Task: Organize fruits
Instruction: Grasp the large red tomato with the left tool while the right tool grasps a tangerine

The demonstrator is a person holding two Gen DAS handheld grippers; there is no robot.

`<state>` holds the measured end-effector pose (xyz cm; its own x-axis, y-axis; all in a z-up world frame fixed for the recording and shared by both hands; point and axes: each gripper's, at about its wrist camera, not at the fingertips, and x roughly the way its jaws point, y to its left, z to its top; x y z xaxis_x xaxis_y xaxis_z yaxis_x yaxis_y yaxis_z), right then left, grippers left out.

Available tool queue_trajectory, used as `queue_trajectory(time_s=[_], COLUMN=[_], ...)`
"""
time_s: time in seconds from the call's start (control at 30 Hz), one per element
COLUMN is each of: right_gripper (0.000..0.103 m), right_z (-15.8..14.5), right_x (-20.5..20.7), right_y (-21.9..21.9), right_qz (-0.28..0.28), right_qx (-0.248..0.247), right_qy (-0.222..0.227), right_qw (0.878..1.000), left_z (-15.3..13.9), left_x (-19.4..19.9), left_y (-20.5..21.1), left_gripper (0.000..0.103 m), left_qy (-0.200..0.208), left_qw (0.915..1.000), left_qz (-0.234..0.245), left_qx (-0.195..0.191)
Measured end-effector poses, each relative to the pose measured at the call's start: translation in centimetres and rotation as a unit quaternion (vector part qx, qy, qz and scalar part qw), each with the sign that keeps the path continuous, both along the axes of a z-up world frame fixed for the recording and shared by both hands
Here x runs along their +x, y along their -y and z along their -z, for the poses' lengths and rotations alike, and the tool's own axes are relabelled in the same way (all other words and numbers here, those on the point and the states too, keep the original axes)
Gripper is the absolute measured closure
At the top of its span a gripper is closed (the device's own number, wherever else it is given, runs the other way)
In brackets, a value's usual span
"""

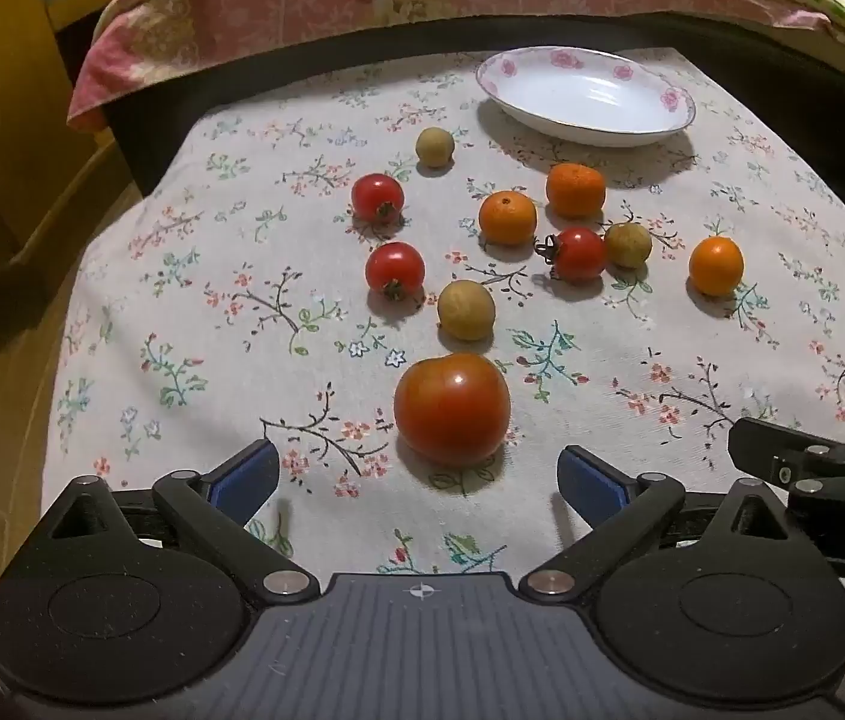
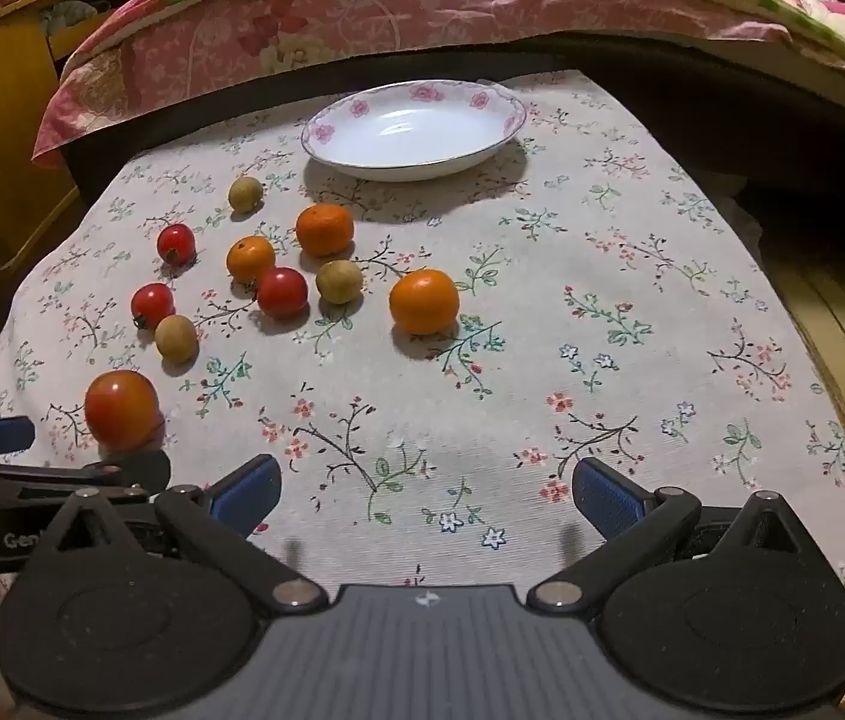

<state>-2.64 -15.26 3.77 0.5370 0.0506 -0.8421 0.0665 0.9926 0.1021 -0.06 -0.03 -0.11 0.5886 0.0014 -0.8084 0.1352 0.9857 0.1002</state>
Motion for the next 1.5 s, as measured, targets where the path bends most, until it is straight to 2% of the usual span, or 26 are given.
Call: queue_trajectory(time_s=[0.13, 0.17, 0.27, 0.33, 0.43, 0.63, 0.8, 0.87, 0.93, 0.97, 1.17, 1.27, 1.5], right_gripper=[0.000, 0.000, 0.000, 0.000, 0.000, 0.001, 0.005, 0.009, 0.021, 0.023, 0.037, 0.038, 0.053], right_z=[0.1, 0.1, 0.0, -0.1, -0.2, -0.5, -0.9, -0.9, -0.7, -0.6, 0.1, 0.5, 1.6], right_x=[0.1, 0.1, 0.3, 0.4, 0.6, 1.0, 2.1, 2.8, 3.6, 4.0, 6.0, 6.8, 7.9], right_y=[-0.1, -0.1, -0.1, -0.1, 0.0, 0.3, 0.3, 0.3, 0.2, 0.2, 0.2, 0.2, 0.1], right_qz=[-0.005, -0.005, -0.006, -0.010, -0.013, -0.016, -0.035, -0.042, -0.049, -0.052, -0.060, -0.064, -0.077], right_qx=[0.003, 0.005, 0.013, 0.016, 0.012, 0.003, -0.021, -0.022, -0.026, -0.028, -0.039, -0.051, -0.040], right_qy=[0.001, 0.003, 0.007, 0.008, 0.013, 0.024, 0.047, 0.049, 0.051, 0.052, 0.058, 0.061, 0.051], right_qw=[1.000, 1.000, 1.000, 1.000, 1.000, 1.000, 0.998, 0.998, 0.997, 0.997, 0.996, 0.995, 0.995], left_z=[0.2, 0.2, 0.3, 0.5, 0.8, 1.1, 1.1, 1.0, 0.9, 0.9, 1.1, 1.2, 1.3], left_x=[-0.1, 0.0, 0.2, 0.6, 0.9, 1.4, 1.8, 1.8, 1.7, 1.7, 1.5, 1.3, 1.1], left_y=[0.0, -0.2, 0.6, 0.4, 0.3, 0.3, 0.4, 0.4, 0.6, 0.7, 0.8, 0.8, 0.9], left_gripper=[0.003, 0.003, 0.009, 0.011, 0.019, 0.024, 0.034, 0.038, 0.044, 0.046, 0.046, 0.046, 0.044], left_qy=[0.011, 0.008, 0.018, 0.006, 0.003, -0.003, -0.020, -0.021, -0.014, -0.010, -0.001, 0.004, 0.015], left_qw=[0.9999, 0.9998, 0.9996, 0.9997, 0.9997, 0.9997, 0.9994, 0.9993, 0.9992, 0.9992, 0.9989, 0.9987, 0.9985], left_qz=[0.013, 0.014, 0.019, 0.021, 0.024, 0.024, 0.028, 0.029, 0.036, 0.037, 0.044, 0.047, 0.049], left_qx=[0.002, -0.008, 0.006, -0.008, -0.006, -0.002, -0.002, -0.004, -0.005, 0.000, 0.016, 0.019, 0.018])
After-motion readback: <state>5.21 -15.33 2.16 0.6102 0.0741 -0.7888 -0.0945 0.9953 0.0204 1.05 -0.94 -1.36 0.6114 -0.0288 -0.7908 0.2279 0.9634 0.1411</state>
